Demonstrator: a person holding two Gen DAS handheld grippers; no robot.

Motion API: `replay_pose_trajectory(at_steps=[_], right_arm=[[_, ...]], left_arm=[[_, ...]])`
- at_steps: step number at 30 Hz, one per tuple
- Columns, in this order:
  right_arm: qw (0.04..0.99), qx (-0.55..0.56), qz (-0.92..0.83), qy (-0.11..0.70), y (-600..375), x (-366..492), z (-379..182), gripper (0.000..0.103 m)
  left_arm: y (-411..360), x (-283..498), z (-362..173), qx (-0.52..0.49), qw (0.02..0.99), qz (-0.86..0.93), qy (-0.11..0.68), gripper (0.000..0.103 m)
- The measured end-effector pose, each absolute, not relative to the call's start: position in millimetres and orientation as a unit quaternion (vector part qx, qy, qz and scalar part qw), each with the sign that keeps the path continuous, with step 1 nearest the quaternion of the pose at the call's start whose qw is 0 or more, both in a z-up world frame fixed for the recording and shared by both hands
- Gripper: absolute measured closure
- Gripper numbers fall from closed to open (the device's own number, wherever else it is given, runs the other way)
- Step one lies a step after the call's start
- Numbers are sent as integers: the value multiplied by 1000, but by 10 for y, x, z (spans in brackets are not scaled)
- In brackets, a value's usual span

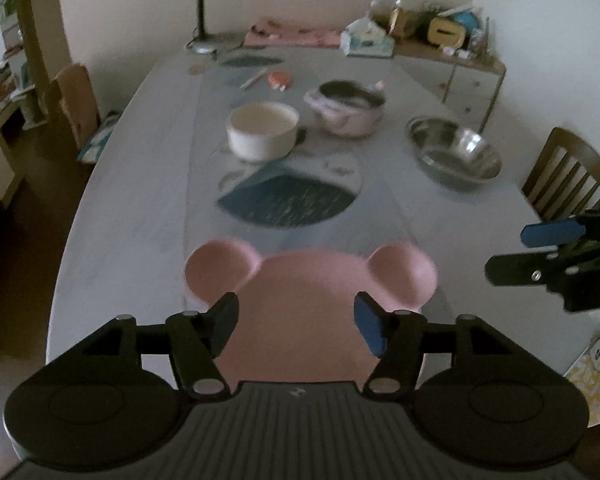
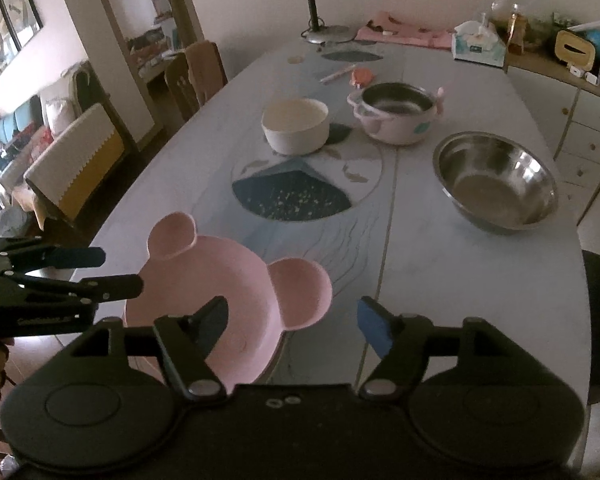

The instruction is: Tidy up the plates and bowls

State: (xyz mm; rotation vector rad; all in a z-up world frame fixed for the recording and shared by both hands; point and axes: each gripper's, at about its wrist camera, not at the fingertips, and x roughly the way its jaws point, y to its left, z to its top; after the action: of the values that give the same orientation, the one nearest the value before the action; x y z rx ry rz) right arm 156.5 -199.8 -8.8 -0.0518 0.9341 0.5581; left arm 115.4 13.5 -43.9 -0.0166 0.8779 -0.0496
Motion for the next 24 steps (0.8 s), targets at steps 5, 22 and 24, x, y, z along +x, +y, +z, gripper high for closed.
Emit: replay_pose_trajectory(at_steps=[5, 22, 24], right_arm=[[865, -19, 256, 431, -2239, 1695, -27, 20], [884, -47, 212, 413, -3274, 2825, -156, 2], [887, -52, 205, 411, -3379, 3010, -193, 2]], left_arm=[[-213, 1390, -326, -11, 917, -37, 398, 26], [-1346, 2739, -435, -29, 922, -18, 386, 24], [-1435, 2906, -478, -26, 920, -12, 390, 24]])
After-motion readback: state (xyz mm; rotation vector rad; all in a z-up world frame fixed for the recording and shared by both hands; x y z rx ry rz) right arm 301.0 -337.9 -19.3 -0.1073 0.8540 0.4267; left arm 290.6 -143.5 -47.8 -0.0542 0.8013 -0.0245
